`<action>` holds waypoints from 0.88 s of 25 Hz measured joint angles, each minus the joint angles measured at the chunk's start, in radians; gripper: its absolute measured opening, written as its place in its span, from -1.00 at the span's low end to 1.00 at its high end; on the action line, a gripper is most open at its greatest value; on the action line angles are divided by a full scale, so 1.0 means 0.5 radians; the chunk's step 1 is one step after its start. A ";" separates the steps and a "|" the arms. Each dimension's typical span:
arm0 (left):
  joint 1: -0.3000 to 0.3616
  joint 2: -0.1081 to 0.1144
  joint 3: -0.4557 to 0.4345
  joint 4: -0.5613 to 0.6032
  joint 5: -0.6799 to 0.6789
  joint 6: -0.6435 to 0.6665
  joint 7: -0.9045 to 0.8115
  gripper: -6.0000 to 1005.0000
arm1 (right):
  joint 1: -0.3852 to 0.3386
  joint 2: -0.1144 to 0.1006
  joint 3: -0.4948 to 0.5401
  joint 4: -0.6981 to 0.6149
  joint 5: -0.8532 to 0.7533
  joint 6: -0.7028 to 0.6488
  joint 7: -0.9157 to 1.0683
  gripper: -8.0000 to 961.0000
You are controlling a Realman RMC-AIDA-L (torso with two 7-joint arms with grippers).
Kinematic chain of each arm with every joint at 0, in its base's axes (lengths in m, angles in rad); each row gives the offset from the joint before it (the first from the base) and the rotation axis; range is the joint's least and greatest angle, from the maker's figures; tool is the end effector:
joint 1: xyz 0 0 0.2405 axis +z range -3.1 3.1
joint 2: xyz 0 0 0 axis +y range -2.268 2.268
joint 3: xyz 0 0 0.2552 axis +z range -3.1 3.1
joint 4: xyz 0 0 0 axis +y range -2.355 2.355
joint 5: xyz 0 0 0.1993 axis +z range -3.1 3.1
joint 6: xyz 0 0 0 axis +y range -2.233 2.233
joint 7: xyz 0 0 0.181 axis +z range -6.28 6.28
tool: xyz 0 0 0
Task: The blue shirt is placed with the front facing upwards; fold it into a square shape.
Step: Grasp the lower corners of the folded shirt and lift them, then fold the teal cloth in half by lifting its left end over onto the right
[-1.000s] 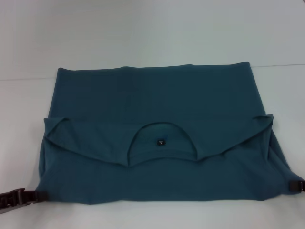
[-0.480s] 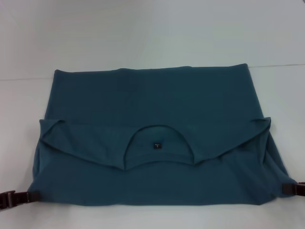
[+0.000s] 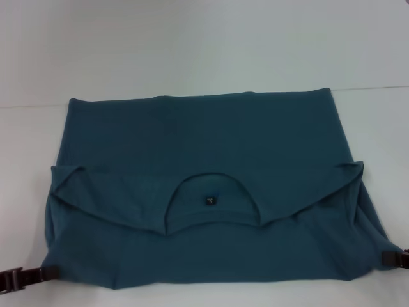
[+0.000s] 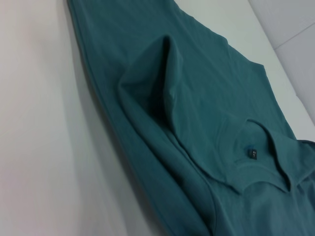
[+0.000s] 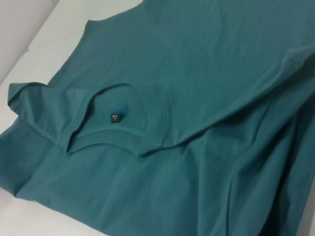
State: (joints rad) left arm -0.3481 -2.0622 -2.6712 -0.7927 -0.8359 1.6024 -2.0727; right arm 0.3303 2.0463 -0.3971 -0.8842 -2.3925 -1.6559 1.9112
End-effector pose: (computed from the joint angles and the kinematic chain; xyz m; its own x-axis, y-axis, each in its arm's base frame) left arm -0.3406 0.2763 0.0030 0.2101 0.8737 0.4388 0.9708 -0.2397 0.0124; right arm 0.3573 0.2662 0.0293 0.3794 -0.8279 -0.4131 -0.9247 -0.3547 -0.1384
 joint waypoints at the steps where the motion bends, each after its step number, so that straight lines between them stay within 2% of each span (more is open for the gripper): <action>1: 0.001 0.001 -0.013 0.013 0.000 0.001 0.021 -0.84 | 0.000 0.000 0.007 0.000 0.001 -0.004 -0.007 -0.87; 12: 0.037 0.002 -0.121 0.101 0.000 0.056 0.194 -0.84 | -0.043 0.017 0.089 -0.002 0.051 -0.063 -0.122 -0.87; 22: 0.025 0.008 -0.262 0.119 -0.004 0.127 0.313 -0.84 | -0.048 0.018 0.147 -0.002 0.244 -0.171 -0.282 -0.87</action>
State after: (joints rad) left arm -0.3355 -2.0584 -2.8024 -0.7334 -0.8380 1.6660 -1.9163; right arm 0.3060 2.0551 -0.3238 -0.8851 -2.2706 -1.7412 1.7703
